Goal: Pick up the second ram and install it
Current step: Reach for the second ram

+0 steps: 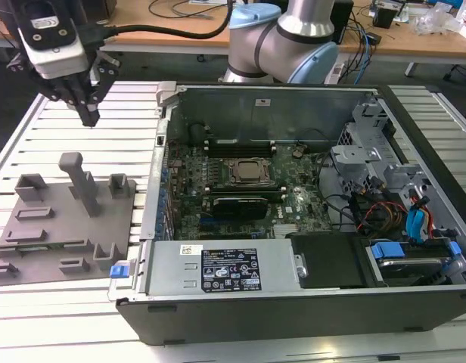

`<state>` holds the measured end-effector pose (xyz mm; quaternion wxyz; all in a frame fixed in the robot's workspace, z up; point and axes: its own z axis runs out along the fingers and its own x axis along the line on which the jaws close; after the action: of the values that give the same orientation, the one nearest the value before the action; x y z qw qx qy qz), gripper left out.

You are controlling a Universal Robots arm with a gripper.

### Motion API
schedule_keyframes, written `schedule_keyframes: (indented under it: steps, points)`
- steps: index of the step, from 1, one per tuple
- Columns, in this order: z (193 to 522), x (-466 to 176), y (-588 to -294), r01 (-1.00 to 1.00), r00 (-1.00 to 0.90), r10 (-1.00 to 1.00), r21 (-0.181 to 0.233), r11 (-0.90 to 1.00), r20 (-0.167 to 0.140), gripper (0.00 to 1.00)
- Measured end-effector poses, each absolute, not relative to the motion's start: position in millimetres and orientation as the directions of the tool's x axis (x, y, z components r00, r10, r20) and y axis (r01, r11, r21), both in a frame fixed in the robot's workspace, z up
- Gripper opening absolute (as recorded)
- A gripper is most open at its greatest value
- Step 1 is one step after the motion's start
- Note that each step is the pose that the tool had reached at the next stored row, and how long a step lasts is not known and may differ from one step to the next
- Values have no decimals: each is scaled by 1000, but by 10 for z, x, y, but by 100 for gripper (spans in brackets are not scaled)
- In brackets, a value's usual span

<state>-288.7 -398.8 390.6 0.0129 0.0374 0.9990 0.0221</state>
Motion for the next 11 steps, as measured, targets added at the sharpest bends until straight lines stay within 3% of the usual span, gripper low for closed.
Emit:
schedule_keyframes:
  steps: [11]
  points:
    - [3892, -3355, -4221, 74, -997, 75, 45, 996, -24, 11]
